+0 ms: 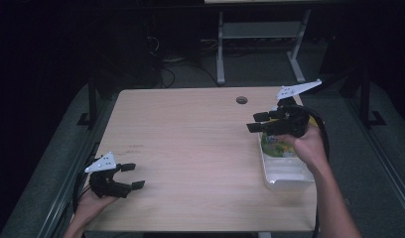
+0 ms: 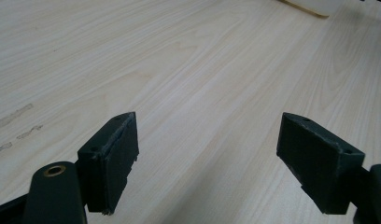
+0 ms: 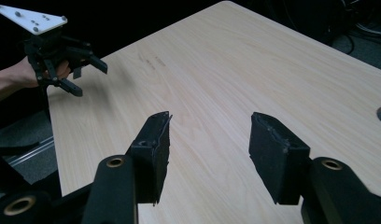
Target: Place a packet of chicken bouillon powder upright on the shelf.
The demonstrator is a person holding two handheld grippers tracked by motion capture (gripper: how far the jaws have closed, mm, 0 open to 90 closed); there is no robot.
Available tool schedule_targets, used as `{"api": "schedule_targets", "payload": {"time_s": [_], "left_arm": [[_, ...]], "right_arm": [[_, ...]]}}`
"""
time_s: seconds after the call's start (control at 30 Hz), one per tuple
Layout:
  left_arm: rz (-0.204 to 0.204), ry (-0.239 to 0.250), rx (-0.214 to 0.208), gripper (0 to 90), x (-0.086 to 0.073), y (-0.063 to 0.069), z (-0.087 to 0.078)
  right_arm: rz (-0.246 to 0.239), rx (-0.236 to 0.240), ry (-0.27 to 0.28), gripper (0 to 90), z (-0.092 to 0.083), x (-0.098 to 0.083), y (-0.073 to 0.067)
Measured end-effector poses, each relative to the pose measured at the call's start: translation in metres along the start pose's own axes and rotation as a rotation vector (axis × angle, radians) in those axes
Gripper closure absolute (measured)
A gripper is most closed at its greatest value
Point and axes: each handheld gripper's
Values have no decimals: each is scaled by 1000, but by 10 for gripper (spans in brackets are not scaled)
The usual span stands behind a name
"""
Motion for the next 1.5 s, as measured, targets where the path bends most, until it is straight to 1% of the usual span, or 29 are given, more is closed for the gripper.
{"api": "schedule_targets", "payload": {"time_s": [0.4, 0.5, 0.77, 1.17, 1.5], "left_arm": [[5, -7, -6, 197, 1, 1, 2], [5, -8, -7, 196, 1, 2, 2], [4, -8, -6, 193, 1, 2, 1], [7, -14, -9, 192, 1, 2, 2], [4, -12, -12, 191, 1, 2, 1]], "right_arm": [[-29, 29, -24, 431, 22, 6, -20], [-46, 47, -38, 424, 31, 6, -26], [-63, 64, -56, 409, 44, 7, -34], [-70, 94, -60, 398, 60, 4, -44], [-88, 112, -78, 388, 74, 2, -55]]}}
Point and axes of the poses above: each handheld gripper's, and its own axes: z roughly forward along the jaws, x roughly out of its top, y roughly to its right, and after that the axes turned 13 degrees about -y, right-handed
